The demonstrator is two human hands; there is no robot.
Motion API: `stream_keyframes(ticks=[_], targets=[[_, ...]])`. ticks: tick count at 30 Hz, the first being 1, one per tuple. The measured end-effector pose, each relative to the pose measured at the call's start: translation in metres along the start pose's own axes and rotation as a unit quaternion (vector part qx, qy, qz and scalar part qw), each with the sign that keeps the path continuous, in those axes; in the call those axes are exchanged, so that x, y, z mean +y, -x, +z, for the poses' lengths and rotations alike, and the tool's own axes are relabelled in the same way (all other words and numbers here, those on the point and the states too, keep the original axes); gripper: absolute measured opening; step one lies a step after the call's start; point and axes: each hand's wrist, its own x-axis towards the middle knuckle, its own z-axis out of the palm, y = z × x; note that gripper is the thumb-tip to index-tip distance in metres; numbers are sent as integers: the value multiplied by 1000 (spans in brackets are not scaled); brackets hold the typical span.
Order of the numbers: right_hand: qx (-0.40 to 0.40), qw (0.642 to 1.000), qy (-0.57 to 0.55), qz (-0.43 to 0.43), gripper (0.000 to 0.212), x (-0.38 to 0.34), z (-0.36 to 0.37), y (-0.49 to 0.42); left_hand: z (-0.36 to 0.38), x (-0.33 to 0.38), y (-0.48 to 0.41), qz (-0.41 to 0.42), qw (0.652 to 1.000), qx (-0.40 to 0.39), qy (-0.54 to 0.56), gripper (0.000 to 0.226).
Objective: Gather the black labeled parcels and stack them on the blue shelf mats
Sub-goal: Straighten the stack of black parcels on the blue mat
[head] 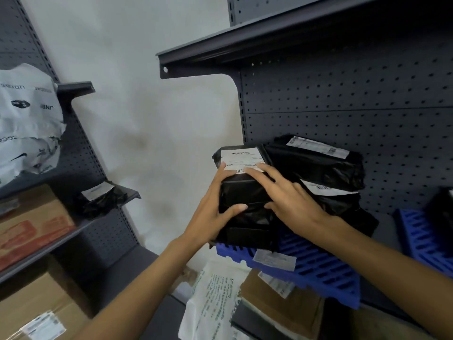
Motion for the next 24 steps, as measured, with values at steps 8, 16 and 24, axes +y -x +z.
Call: stream_keyframes(ticks=[8,16,24], targets=[[-30,999,43,12,107,-11,-3,-5,-6,-7,4,-29,997,-62,40,93],[-13,996,87,29,88,-20,0,-8,22,-20,28,-13,999,-10,-49,123],[-7,993,111,50,79,-19,-10,-30,16,-33,-1,13,998,-24,-49,110]])
